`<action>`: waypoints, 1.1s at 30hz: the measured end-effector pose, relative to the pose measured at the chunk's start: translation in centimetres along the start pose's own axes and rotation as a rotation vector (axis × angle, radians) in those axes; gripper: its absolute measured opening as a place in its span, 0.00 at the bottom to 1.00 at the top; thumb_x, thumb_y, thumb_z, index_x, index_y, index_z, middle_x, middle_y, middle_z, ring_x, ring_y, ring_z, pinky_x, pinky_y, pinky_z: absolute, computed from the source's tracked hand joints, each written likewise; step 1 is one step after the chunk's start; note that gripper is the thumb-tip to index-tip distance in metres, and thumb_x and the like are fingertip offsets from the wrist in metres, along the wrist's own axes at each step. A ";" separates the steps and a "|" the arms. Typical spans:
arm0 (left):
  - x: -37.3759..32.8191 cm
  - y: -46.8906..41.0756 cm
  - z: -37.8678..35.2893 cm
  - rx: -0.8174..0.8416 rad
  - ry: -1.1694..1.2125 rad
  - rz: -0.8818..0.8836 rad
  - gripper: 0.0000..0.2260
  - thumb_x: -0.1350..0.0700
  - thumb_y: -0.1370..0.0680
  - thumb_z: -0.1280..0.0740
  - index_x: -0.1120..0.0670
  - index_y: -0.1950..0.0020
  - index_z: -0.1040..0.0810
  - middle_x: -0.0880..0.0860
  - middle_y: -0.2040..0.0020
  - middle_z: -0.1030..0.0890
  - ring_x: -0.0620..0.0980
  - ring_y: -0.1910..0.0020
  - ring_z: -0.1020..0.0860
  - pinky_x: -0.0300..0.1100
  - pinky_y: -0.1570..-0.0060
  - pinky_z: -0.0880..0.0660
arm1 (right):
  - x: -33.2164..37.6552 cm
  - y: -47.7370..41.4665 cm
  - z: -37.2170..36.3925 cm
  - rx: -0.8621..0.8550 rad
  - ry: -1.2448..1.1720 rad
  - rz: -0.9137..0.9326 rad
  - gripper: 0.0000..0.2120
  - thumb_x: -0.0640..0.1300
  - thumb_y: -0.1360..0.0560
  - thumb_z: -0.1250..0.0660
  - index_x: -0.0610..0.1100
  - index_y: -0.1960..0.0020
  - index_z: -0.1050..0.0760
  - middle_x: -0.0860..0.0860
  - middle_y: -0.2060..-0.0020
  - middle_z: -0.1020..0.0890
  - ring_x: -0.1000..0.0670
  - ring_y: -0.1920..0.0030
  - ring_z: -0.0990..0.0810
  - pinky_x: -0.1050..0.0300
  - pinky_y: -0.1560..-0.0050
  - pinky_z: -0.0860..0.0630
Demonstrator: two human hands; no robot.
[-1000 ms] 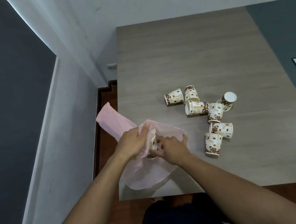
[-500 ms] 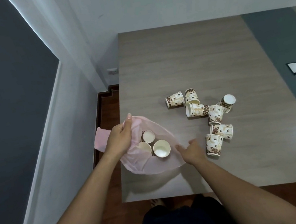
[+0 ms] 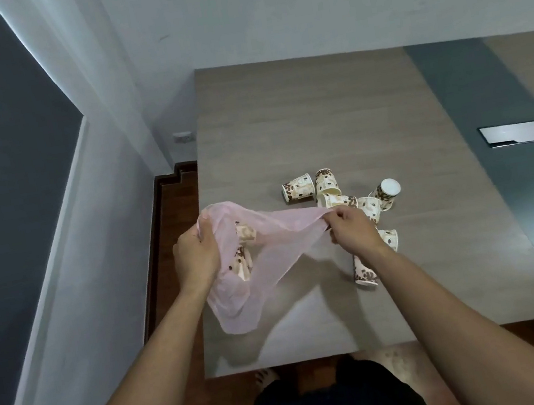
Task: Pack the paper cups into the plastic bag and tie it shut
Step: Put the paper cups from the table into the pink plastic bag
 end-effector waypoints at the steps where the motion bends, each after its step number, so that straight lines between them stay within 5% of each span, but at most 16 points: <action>1: -0.2 0.0 -0.1 -0.011 -0.012 -0.002 0.28 0.42 0.10 0.44 0.58 0.62 0.22 0.51 0.66 0.21 0.48 0.66 0.24 0.47 0.65 0.31 | -0.6 -0.2 1.0 -0.024 -0.013 -0.005 0.13 0.45 0.17 0.34 0.46 0.58 0.17 0.49 0.70 0.20 0.49 0.69 0.23 0.54 0.63 0.27; 4: -1.0 0.3 -1.0 -0.003 0.000 -0.025 0.29 0.42 0.10 0.44 0.55 0.66 0.26 0.52 0.67 0.21 0.52 0.66 0.23 0.47 0.66 0.31 | -3.7 -0.5 3.1 -0.062 -0.036 -0.039 0.11 0.48 0.16 0.33 0.47 0.51 0.14 0.49 0.67 0.16 0.49 0.67 0.20 0.49 0.58 0.22; 8: -1.4 0.4 -2.9 0.047 0.050 0.003 0.34 0.36 0.12 0.44 0.61 0.64 0.24 0.60 0.65 0.18 0.65 0.60 0.18 0.53 0.61 0.27 | -8.1 -0.2 4.9 -0.037 -0.186 -0.162 0.12 0.47 0.15 0.35 0.47 0.39 0.14 0.46 0.48 0.11 0.49 0.55 0.15 0.49 0.52 0.21; 12: -3.4 1.3 -4.8 0.090 0.109 -0.012 0.31 0.36 0.12 0.41 0.54 0.68 0.34 0.69 0.48 0.15 0.71 0.37 0.18 0.60 0.45 0.20 | -13.8 -1.2 5.7 -0.041 -0.015 -0.289 0.16 0.55 0.18 0.39 0.47 0.47 0.16 0.49 0.49 0.12 0.42 0.51 0.16 0.46 0.47 0.20; 14: -4.4 2.1 -5.7 0.105 0.115 -0.024 0.30 0.38 0.11 0.40 0.51 0.69 0.37 0.65 0.59 0.16 0.64 0.48 0.15 0.60 0.51 0.23 | -17.8 -2.5 5.8 -0.025 0.203 -0.352 0.18 0.57 0.22 0.38 0.44 0.55 0.19 0.44 0.56 0.15 0.38 0.53 0.17 0.47 0.49 0.20; 16: -4.9 3.0 -6.7 0.130 0.104 -0.027 0.29 0.37 0.12 0.41 0.52 0.68 0.38 0.53 0.72 0.29 0.52 0.70 0.27 0.50 0.63 0.34 | -19.4 -2.5 5.2 0.014 0.315 -0.382 0.20 0.57 0.19 0.32 0.39 0.45 0.16 0.39 0.49 0.13 0.35 0.47 0.14 0.49 0.48 0.19; 18: -5.2 3.5 -7.8 0.138 0.080 -0.013 0.29 0.35 0.12 0.41 0.52 0.66 0.38 0.51 0.72 0.34 0.50 0.71 0.34 0.47 0.65 0.40 | -19.6 -2.2 4.7 0.049 0.334 -0.364 0.23 0.53 0.18 0.27 0.37 0.32 0.18 0.39 0.36 0.14 0.35 0.36 0.15 0.50 0.41 0.21; 20: -5.5 3.9 -8.7 0.150 0.088 -0.015 0.29 0.34 0.13 0.39 0.52 0.67 0.35 0.52 0.72 0.34 0.50 0.71 0.34 0.47 0.65 0.40 | -20.3 -2.6 4.1 0.085 0.347 -0.335 0.24 0.51 0.20 0.24 0.38 0.30 0.19 0.40 0.33 0.15 0.37 0.34 0.16 0.52 0.41 0.23; 24: -5.8 4.5 -9.7 0.132 0.112 0.003 0.33 0.33 0.14 0.38 0.57 0.67 0.34 0.54 0.73 0.31 0.49 0.71 0.32 0.46 0.65 0.37 | -23.9 -4.5 2.7 0.225 0.430 -0.364 0.32 0.65 0.25 0.24 0.39 0.36 0.17 0.40 0.41 0.12 0.38 0.40 0.14 0.52 0.45 0.20; 28: -5.7 4.9 -10.0 0.051 0.129 0.046 0.35 0.32 0.14 0.38 0.61 0.65 0.34 0.60 0.71 0.30 0.48 0.69 0.31 0.46 0.63 0.36 | -22.2 -5.4 3.0 0.378 0.437 -0.322 0.22 0.61 0.22 0.25 0.42 0.46 0.15 0.45 0.52 0.15 0.44 0.55 0.16 0.56 0.59 0.27; 31: -5.7 5.4 -10.9 0.017 0.168 0.093 0.37 0.30 0.15 0.39 0.64 0.63 0.31 0.57 0.70 0.29 0.41 0.68 0.30 0.46 0.60 0.34 | -21.1 -5.3 3.9 0.517 0.082 -0.375 0.13 0.55 0.21 0.24 0.45 0.51 0.15 0.48 0.58 0.14 0.52 0.67 0.18 0.56 0.63 0.23; 33: -6.4 6.0 -11.8 -0.009 0.171 0.123 0.36 0.31 0.14 0.39 0.63 0.63 0.32 0.52 0.70 0.31 0.42 0.70 0.32 0.46 0.60 0.34 | -20.0 -4.7 4.8 0.635 -0.228 -0.425 0.11 0.49 0.19 0.23 0.42 0.44 0.15 0.45 0.50 0.11 0.51 0.62 0.13 0.49 0.56 0.18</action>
Point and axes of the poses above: each hand's wrist, its own y-axis away from the middle knuckle, its own z-axis out of the back of the hand, x = y × z, the point moved 10 cm from there along -y, towards the middle knuckle
